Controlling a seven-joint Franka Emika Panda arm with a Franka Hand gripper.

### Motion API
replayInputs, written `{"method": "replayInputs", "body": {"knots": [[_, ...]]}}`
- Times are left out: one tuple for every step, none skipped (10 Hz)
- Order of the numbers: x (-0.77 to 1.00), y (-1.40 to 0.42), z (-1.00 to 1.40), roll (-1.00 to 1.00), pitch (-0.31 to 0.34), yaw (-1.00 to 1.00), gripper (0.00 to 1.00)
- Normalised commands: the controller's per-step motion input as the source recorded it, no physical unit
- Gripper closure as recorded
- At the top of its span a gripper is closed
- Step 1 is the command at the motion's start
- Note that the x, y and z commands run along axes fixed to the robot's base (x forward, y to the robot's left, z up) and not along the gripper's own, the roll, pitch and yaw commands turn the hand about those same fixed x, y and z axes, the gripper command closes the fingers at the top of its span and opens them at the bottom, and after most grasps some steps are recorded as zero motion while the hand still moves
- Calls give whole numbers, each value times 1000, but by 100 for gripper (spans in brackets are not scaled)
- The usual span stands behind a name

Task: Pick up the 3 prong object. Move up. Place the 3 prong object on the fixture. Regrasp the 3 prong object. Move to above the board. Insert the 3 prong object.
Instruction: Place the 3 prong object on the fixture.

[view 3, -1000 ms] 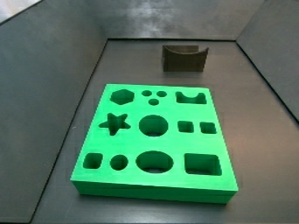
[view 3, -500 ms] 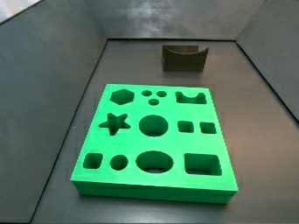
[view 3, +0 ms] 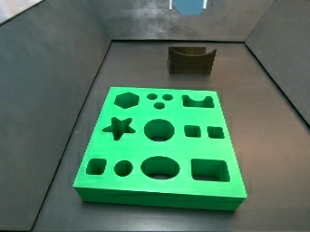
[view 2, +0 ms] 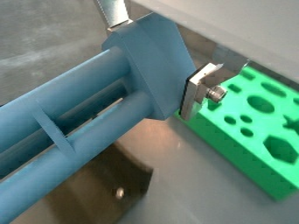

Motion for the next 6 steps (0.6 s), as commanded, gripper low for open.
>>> {"method": "replayInputs", "body": {"knots": [[421, 12, -12, -1000, 72, -82, 100], [307, 24, -8, -1000, 81, -85, 100], [178, 31, -19, -1000, 89, -92, 100], [86, 38, -10, -1000, 96, -99, 100], [20, 39, 1, -1000, 89, -112, 100], [23, 34, -1, -1000, 84, -121, 100]]}}
